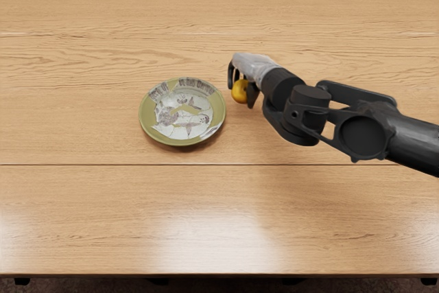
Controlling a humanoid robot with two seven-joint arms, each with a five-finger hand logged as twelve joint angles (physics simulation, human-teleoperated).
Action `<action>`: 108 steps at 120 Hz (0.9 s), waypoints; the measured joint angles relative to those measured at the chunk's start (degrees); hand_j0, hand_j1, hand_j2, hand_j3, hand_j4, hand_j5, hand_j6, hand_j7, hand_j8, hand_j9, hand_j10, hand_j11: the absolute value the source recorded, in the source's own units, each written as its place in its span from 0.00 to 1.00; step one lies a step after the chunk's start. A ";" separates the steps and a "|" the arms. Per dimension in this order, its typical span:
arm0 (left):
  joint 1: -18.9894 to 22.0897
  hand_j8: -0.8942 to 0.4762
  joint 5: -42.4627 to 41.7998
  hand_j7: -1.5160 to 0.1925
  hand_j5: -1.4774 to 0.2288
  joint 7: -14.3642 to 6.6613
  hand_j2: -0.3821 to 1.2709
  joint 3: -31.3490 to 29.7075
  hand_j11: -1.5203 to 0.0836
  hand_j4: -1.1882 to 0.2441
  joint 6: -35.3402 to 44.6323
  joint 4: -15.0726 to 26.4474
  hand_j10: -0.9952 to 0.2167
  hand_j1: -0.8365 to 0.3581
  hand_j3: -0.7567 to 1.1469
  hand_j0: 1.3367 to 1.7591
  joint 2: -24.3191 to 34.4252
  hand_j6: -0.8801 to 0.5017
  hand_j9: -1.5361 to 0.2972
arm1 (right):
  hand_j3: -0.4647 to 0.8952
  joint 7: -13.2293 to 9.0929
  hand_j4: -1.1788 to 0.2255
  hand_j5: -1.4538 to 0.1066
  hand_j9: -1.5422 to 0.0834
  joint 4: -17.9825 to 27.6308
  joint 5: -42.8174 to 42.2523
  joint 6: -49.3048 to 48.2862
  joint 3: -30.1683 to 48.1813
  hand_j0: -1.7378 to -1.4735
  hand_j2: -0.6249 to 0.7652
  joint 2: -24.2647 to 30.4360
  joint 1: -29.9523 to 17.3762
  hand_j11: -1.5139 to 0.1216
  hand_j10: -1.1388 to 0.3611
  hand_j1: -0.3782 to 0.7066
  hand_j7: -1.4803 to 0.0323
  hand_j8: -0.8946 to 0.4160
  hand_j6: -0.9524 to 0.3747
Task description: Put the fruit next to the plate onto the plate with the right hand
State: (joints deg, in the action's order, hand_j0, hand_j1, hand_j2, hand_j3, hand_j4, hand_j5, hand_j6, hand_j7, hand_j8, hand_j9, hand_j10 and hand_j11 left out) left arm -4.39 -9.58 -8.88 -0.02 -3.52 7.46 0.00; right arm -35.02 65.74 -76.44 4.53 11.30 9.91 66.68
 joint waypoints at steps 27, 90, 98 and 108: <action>0.00 0.64 0.00 0.87 0.85 0.00 0.23 -0.01 0.93 0.82 0.01 0.00 0.80 0.97 0.40 0.76 0.00 0.62 0.82 | 0.34 -0.01 0.30 0.26 0.32 -0.15 0.04 0.38 0.12 0.32 0.65 -2.84 1.44 0.30 0.25 0.52 0.32 0.29 0.32; -0.02 0.64 0.00 0.87 0.85 0.00 0.23 -0.01 0.93 0.82 0.01 -0.01 0.80 0.97 0.40 0.76 0.00 0.62 0.82 | 0.34 0.02 0.31 0.28 0.33 -2.82 0.13 0.76 -0.26 0.32 0.65 -8.37 2.64 0.31 0.26 0.52 0.33 0.28 0.32; 0.00 0.64 0.00 0.87 0.85 0.00 0.23 0.00 0.93 0.82 0.01 -0.01 0.80 0.97 0.40 0.76 0.00 0.62 0.82 | 0.34 0.02 0.31 0.28 0.33 -4.07 0.13 0.78 -0.45 0.32 0.65 -9.10 2.47 0.31 0.26 0.52 0.33 0.28 0.32; 0.00 0.64 0.00 0.87 0.85 0.00 0.23 -0.01 0.93 0.82 0.01 0.00 0.80 0.97 0.40 0.76 0.00 0.62 0.82 | 0.34 0.02 0.31 0.28 0.33 -5.06 0.09 0.79 -0.61 0.32 0.65 -9.55 2.29 0.31 0.26 0.52 0.33 0.28 0.32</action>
State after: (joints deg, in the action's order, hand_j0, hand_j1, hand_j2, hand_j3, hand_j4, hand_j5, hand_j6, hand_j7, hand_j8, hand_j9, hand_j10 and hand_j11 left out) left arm -4.39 -9.58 -8.88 -0.03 -3.52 7.46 0.00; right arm -35.01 60.68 -76.34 5.32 10.69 0.36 68.98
